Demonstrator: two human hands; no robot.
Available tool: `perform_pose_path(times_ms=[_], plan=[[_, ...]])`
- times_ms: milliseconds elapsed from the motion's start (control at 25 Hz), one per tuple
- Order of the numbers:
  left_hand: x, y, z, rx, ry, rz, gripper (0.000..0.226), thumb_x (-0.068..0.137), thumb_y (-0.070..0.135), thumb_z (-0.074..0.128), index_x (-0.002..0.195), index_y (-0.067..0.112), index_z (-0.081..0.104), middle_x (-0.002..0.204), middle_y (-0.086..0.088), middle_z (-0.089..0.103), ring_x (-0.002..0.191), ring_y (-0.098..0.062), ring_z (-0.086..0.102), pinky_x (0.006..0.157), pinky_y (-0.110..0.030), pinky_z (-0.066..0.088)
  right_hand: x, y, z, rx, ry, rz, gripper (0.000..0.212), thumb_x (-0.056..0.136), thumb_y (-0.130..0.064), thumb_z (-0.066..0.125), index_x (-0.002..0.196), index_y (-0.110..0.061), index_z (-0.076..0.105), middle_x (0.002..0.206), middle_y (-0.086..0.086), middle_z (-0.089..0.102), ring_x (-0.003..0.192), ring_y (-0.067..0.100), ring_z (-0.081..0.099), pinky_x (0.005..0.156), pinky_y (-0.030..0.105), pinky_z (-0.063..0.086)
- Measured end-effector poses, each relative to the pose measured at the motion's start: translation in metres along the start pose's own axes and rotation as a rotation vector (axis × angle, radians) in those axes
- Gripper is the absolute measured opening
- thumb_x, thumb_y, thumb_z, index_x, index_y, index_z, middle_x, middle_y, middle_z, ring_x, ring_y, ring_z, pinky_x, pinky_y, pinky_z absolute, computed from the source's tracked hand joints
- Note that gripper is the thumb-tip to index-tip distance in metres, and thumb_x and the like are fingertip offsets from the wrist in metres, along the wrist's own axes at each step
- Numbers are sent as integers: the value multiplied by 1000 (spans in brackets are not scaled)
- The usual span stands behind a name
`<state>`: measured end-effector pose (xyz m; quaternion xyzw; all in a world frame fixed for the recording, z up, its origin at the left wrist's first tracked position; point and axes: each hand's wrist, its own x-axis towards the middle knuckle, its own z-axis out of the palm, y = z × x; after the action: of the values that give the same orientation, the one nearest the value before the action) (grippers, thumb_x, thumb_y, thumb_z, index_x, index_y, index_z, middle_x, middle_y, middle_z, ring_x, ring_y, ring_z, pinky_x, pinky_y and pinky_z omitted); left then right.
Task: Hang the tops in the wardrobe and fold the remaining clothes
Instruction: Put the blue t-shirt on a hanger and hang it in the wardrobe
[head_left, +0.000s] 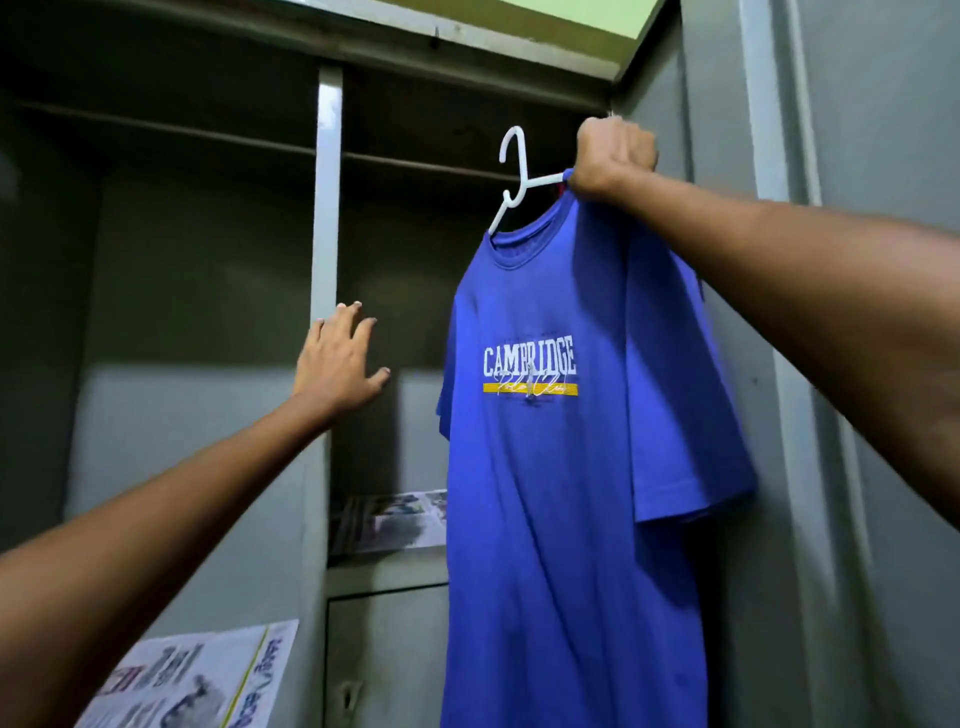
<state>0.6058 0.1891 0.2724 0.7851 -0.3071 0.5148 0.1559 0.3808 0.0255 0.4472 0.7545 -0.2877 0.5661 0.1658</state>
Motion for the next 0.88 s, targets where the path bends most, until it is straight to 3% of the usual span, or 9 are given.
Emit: perform_pose_path(times_ms=[320,600,720,880], plan=[[92,-15,14,140,198,89,71,90,41,53,147,11,24,157,-12,7,146,-25,1,117,-41,4,52,-2,75,-13,47,64,22,89,-11,58,110,-6,63,116,15,62,110,33,58,79,32,42],[137,-37,30,231,327,8,76,89,47,50,149,12,18,158,-11,1,145,-29,-5,115,-51,3,89,-16,122,-27,72,118,21,88,-15,63,107,-6,64,111,13,64,105,31,61,71,31,39],[138,-40,36,223,366,42,69,89,50,46,145,12,29,158,-11,1,145,-28,-7,115,-51,1,103,-25,138,-22,90,133,20,87,-16,64,105,-7,64,109,13,64,104,30,61,72,32,42],[141,-41,38,374,339,63,55,88,56,41,118,15,61,157,-11,13,145,-34,-7,114,-54,1,117,-31,158,17,130,186,19,88,-14,62,106,-6,64,110,15,63,104,31,60,81,36,48]])
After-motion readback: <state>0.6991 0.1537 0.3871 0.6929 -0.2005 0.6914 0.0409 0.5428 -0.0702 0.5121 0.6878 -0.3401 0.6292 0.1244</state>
